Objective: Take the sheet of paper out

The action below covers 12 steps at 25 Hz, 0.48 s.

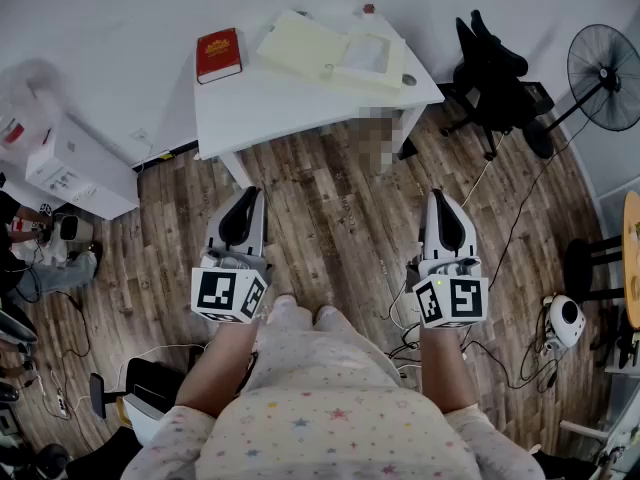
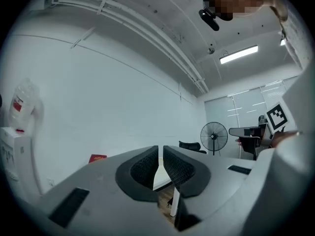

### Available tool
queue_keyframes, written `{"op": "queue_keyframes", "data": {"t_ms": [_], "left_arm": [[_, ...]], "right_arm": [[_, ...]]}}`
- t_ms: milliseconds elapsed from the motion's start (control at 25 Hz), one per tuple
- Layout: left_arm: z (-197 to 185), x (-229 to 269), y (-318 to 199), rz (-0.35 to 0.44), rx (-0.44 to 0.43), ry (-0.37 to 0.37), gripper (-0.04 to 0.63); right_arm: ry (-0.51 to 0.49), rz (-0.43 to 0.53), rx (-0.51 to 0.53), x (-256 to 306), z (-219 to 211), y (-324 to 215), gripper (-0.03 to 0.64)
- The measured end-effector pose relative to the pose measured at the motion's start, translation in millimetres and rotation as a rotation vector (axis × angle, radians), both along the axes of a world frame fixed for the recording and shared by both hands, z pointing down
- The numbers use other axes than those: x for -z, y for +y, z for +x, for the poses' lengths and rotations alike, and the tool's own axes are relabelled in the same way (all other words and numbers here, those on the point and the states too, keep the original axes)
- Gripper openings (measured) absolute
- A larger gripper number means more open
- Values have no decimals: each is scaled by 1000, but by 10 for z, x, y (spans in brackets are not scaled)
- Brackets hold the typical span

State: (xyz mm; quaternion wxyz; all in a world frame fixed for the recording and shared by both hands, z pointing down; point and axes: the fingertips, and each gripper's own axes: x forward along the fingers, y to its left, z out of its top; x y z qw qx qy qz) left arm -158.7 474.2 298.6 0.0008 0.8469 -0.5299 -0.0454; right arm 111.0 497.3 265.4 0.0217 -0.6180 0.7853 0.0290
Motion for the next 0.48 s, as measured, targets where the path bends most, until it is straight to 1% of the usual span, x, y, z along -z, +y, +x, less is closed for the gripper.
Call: {"op": "queue_keyframes", "data": {"t_ms": [120,320,480], "left_arm": [[14,51,42,11,-2,8,37],[39,92,112,22,15,11,37],[56,123,136,31,22,5,38]], "right_arm": [[5,9,2,25,3,42,0],[-30,27,17,70,59,125,0],[-43,32,-15,88,170,133,0]]}}
